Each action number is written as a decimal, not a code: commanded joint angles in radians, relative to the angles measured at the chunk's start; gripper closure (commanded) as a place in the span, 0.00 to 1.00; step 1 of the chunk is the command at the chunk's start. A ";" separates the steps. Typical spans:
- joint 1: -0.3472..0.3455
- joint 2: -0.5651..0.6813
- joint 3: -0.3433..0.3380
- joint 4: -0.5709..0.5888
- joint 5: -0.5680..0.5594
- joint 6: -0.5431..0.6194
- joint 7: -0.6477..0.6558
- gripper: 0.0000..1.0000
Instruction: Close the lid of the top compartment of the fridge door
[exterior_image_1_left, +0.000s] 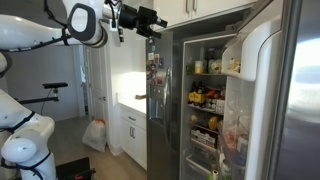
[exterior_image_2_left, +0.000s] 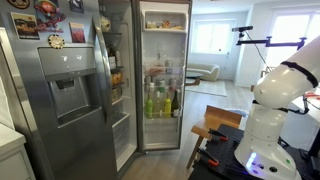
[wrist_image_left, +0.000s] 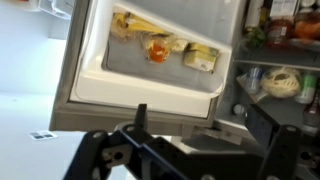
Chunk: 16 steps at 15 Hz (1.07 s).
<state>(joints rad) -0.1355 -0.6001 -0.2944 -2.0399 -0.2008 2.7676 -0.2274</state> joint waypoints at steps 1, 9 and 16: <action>-0.020 0.177 -0.021 0.166 0.073 0.141 0.078 0.00; 0.128 0.511 -0.219 0.600 0.358 0.088 -0.025 0.00; 0.059 0.795 -0.324 0.971 0.754 -0.167 -0.286 0.00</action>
<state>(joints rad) -0.0108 0.0512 -0.5885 -1.2662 0.4261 2.7210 -0.4429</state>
